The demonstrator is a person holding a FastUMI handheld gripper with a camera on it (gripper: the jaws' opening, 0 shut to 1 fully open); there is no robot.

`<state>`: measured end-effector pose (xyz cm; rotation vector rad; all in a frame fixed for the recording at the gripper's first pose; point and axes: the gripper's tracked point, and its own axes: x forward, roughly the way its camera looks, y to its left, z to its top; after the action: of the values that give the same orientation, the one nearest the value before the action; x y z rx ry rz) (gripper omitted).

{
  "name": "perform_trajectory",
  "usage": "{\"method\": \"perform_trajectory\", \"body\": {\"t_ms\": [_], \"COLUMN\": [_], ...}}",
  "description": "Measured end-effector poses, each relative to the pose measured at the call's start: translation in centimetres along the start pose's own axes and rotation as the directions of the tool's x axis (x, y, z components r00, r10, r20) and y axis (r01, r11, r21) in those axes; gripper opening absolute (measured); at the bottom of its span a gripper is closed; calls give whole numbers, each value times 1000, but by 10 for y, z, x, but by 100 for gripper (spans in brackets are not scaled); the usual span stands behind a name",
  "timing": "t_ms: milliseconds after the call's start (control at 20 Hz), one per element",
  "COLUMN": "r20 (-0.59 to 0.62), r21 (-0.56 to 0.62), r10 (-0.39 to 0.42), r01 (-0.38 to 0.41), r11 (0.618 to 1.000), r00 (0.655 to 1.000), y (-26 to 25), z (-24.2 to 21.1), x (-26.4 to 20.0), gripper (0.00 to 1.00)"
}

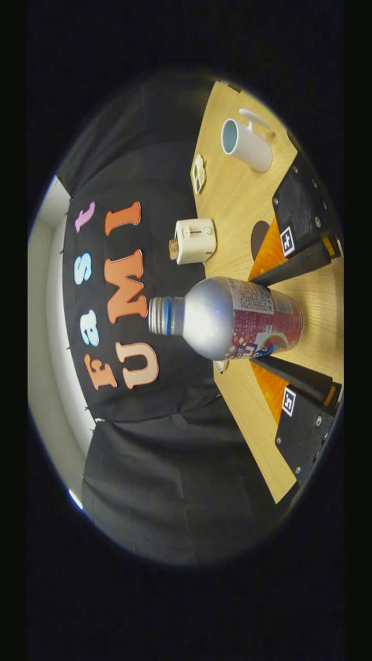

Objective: Take the bottle from table, then pour the juice into the cup, finally place the bottle on the coaster

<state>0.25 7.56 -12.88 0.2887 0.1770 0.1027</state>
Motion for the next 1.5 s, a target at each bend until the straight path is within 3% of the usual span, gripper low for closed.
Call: {"method": "perform_trajectory", "body": {"t_ms": [300, 600, 800, 1050, 1300, 1500], "r20": [-23, -15, 6, 32, 26, 51], "r21": [214, 466, 603, 748, 839, 906], "r10": [-3, 0, -26, -50, -71, -83], "r01": [8, 7, 17, 9, 17, -11], "r11": [977, 885, 798, 663, 544, 422], "r00": [1000, 1000, 1000, 998, 997, 995], "y": [-16, -42, -64, -87, -101, -114], "z": [5, 6, 5, 7, 4, 7], "x": [6, 17, 16, 15, 15, 13], "gripper": [76, 75, 75, 75, 75, 75]}}
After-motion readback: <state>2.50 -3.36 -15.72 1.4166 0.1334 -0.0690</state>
